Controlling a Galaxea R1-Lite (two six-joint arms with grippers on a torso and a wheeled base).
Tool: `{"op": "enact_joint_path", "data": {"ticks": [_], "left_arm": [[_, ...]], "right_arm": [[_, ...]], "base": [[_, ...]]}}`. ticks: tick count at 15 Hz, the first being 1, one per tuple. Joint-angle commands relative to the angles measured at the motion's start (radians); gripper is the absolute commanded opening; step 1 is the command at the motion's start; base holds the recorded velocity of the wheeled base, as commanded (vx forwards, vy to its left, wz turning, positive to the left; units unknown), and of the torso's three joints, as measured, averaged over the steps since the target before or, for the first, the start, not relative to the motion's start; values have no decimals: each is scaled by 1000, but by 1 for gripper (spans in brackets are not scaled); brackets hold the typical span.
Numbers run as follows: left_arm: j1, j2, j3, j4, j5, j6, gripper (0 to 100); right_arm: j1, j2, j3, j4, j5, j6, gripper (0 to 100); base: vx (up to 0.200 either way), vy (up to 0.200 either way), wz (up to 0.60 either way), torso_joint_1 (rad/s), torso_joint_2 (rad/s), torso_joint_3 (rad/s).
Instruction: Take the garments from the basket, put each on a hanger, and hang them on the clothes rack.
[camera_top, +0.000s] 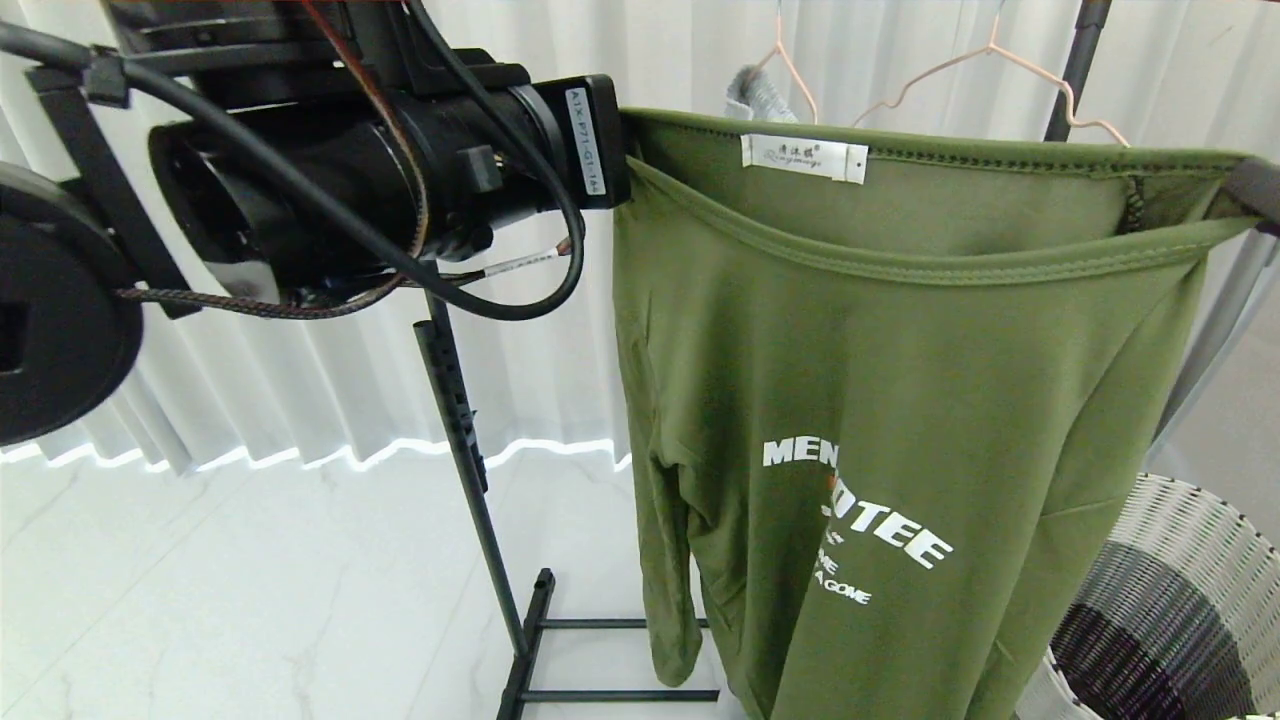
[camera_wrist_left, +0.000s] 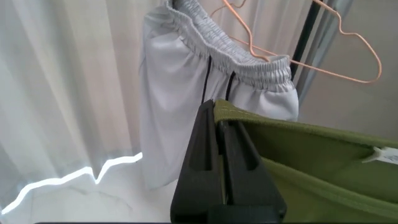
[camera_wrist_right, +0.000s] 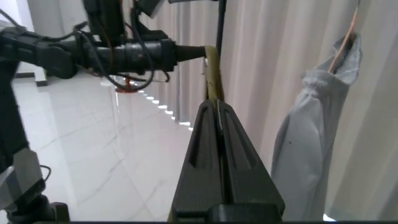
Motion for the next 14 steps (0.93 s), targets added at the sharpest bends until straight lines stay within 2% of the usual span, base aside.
{"op": "enact_joint_path", "data": {"ticks": [1,3,6,9,11,14], "left_arm": [[0,-100,53,5,0,2,0],[-3,-196,122,39,0,2,0],[-68,-347,189,158,-4,2,0],[-143,-426,235,180,-1,2,0],[-172,-453,257,185,-1,2,0],[-172,-450,257,183,-1,2,0]], "right_arm": [[-66,101,-56,-3,-1,-12,0],[-115,213,-163,-4,2,-15,0],[-117,343,-295,-9,2,-16,0],[-115,428,-386,-9,2,-16,0],[-115,451,-403,-9,2,-16,0],[-118,446,-403,-9,1,-24,0]], "base": [[0,0,0,0,0,0],[0,0,0,0,0,0],[0,0,0,0,0,0],[0,0,0,0,0,0],[0,0,0,0,0,0],[0,0,0,0,0,0]]}}
